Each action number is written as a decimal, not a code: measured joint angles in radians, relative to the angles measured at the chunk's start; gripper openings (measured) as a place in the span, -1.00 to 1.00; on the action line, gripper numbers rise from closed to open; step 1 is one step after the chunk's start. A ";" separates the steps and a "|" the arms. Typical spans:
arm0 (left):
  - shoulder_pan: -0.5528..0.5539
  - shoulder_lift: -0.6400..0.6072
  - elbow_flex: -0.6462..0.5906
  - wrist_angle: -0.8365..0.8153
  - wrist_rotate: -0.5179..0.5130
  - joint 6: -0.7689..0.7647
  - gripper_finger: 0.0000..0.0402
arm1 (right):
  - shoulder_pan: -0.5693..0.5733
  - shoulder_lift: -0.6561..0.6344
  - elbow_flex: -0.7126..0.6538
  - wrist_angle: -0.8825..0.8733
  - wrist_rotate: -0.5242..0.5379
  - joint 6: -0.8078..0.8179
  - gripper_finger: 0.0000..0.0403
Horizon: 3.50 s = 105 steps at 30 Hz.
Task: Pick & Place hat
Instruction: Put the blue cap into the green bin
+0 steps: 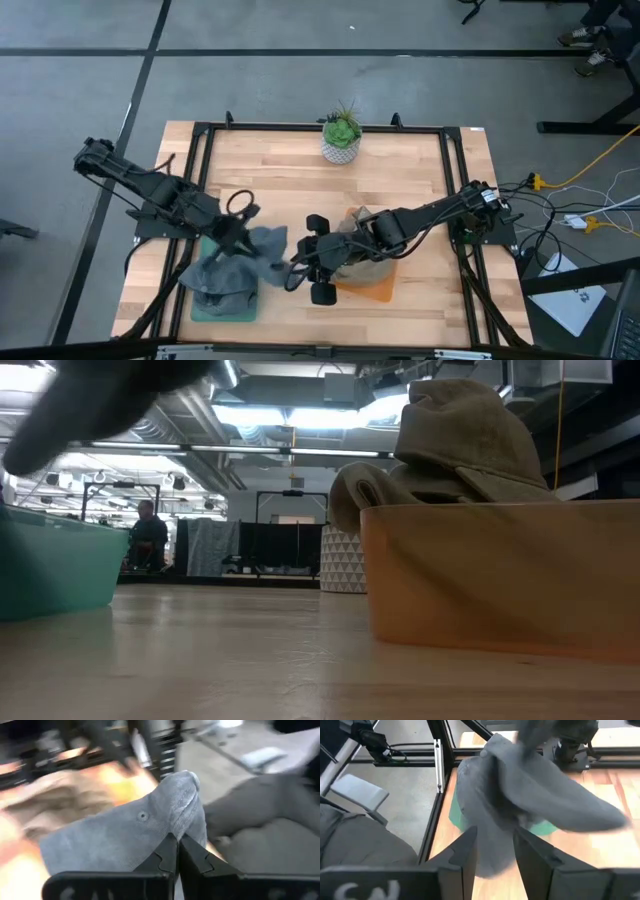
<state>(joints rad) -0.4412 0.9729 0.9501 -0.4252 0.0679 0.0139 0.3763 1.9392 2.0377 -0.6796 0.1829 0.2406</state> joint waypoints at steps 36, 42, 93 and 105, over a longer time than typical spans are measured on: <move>-0.107 -0.033 0.000 0.053 0.021 0.102 -0.99 | -0.003 0.154 0.000 0.441 0.113 -0.517 -0.36; -0.107 -0.033 0.000 0.033 0.017 0.060 -0.99 | -0.003 0.154 0.000 0.461 0.113 -0.463 -0.37; -0.038 -0.042 0.000 -0.093 -0.318 -0.340 -0.21 | -0.060 0.154 0.087 -0.016 0.602 -0.151 -0.99; 0.056 -0.032 0.000 0.041 -0.454 -0.343 0.01 | -0.123 0.154 0.159 -0.121 0.566 0.113 -0.99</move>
<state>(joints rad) -0.3857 0.9404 0.9501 -0.3845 -0.3863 -0.3290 0.2532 2.0930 2.1971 -0.8004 0.7494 0.3533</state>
